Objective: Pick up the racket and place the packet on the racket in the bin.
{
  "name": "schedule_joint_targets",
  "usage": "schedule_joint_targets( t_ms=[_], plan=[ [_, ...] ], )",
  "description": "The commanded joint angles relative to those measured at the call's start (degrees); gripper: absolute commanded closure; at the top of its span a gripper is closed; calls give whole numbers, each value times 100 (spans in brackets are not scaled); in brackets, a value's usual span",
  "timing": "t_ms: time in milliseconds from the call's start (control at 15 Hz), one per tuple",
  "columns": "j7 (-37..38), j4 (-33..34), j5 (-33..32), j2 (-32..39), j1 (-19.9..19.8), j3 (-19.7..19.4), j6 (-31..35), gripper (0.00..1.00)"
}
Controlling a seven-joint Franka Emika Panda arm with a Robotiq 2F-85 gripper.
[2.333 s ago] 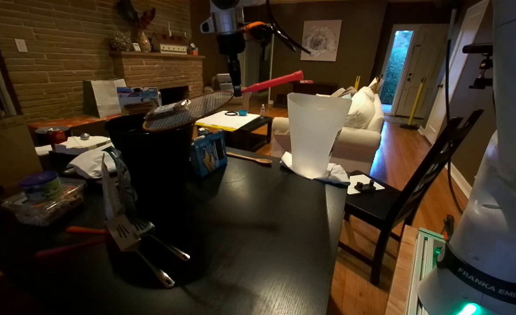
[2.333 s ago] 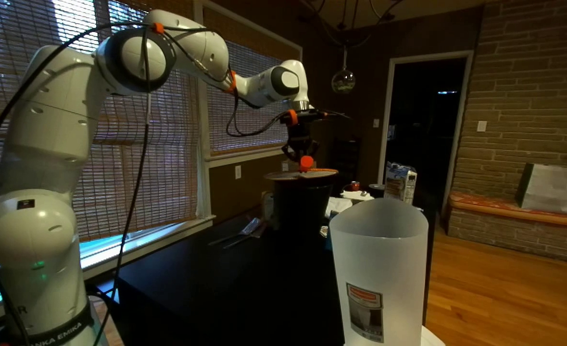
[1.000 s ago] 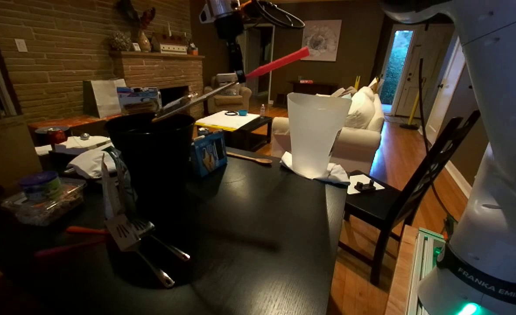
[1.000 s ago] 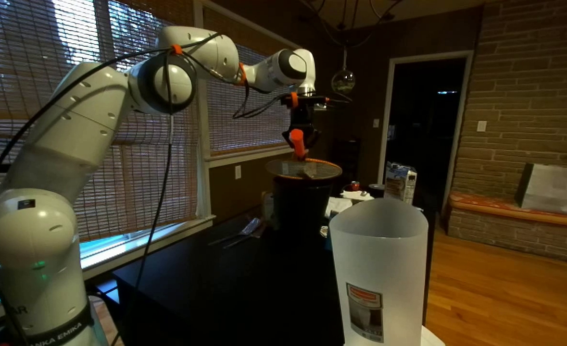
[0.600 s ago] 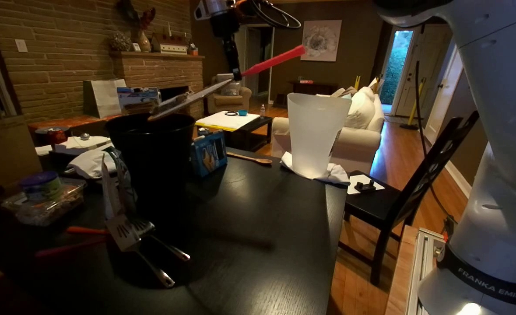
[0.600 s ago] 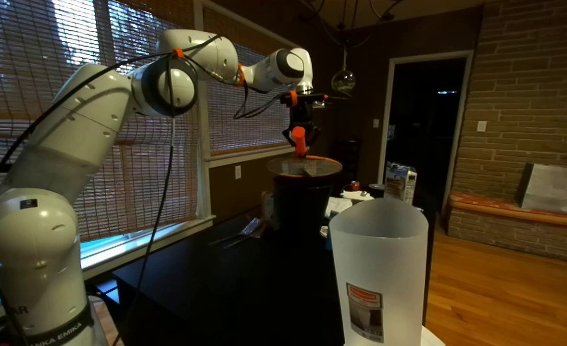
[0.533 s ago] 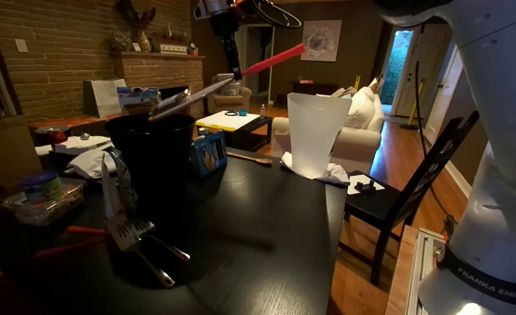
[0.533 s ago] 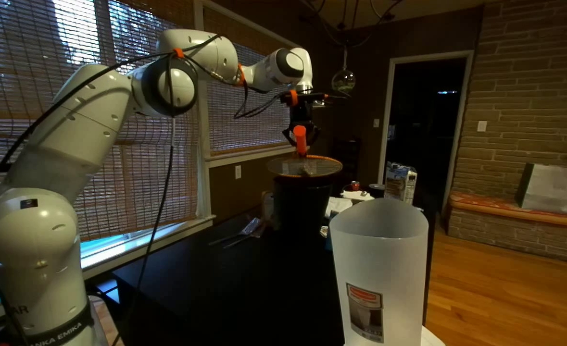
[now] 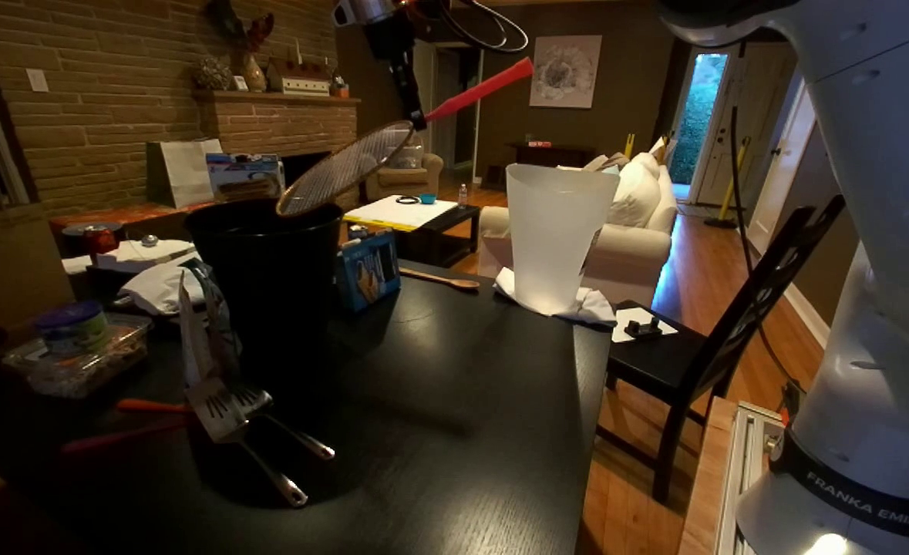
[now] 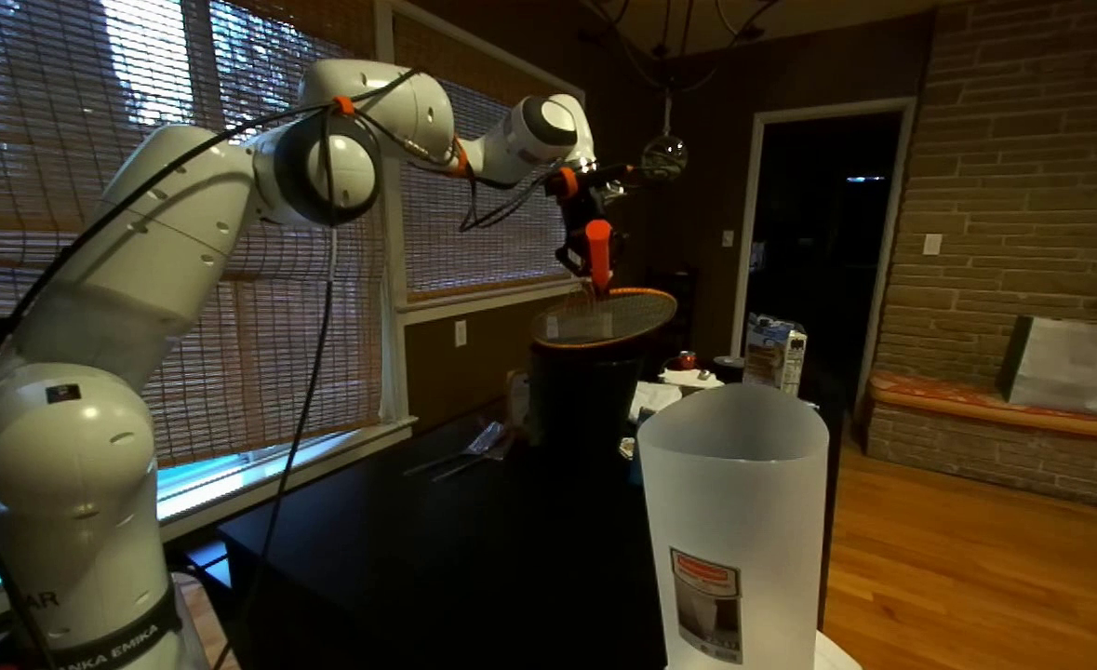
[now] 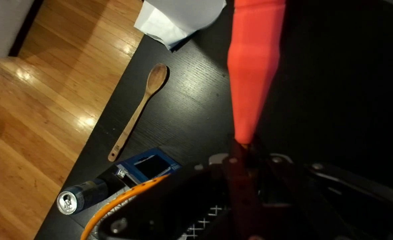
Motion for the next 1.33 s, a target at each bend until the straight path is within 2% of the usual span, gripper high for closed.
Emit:
schedule_joint_targets(
  t_ms=[0, 200, 533, 800, 1267],
  plan=[
    [79, 221, -149, 125, 34, -62, 37, 97],
    [189, 110, 49, -12, -61, -26, 30, 97],
    [216, -688, 613, -683, -378, 79, 469, 97],
    [141, -1743, 1121, -1451, -657, 67, 1271, 97],
    [-155, -3585, 2038, -2540, -1041, -1, 2101, 97]
  ],
)
